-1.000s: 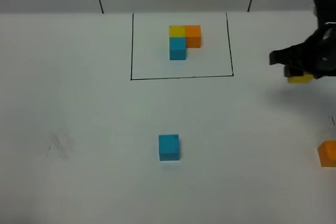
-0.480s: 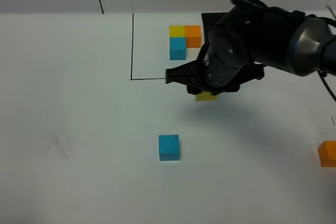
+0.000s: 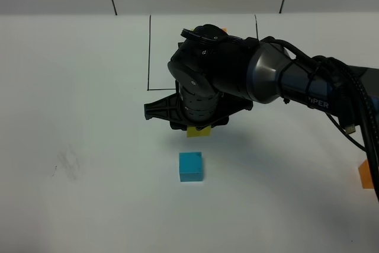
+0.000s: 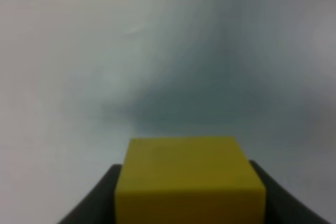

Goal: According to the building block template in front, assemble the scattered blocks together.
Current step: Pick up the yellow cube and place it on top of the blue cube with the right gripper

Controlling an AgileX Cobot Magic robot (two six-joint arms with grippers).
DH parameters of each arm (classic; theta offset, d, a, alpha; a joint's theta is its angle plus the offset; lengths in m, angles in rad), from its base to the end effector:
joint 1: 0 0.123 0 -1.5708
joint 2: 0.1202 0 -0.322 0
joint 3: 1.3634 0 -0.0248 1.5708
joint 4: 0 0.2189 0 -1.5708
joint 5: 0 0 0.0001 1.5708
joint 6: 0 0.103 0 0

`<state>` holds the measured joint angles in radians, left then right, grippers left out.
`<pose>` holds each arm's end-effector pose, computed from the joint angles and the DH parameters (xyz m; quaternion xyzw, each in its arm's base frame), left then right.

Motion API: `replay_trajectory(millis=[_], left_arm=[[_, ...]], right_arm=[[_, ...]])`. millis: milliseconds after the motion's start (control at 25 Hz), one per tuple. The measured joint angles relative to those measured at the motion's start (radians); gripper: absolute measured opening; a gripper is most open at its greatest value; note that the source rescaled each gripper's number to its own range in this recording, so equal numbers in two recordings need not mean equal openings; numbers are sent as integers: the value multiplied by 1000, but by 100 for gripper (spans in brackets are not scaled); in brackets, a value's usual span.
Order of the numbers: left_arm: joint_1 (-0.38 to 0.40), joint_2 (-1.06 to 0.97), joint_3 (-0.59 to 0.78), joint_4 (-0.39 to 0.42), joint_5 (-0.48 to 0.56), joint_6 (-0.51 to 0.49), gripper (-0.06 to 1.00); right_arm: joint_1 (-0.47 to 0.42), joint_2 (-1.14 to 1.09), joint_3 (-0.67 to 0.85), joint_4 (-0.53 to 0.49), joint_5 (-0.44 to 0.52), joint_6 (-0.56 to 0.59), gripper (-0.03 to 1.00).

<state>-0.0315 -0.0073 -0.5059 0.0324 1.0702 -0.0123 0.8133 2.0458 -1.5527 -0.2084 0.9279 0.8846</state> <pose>-0.0615 0.0049 0.2567 0.0074 0.8521 0.0047 0.5233 0.2984 0.2907 0.2275 -0.0168 0.9888 0.0288 0.1453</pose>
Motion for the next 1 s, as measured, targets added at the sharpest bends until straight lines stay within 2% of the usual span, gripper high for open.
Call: replay_trajectory(millis=[400,1000], left_arm=[[0,0,0,0,0,0,46],[0,0,0,0,0,0,46]], right_arm=[[21,56,-4,-40,-20,112,24],[37,97,-5,-43,-48,119,24]])
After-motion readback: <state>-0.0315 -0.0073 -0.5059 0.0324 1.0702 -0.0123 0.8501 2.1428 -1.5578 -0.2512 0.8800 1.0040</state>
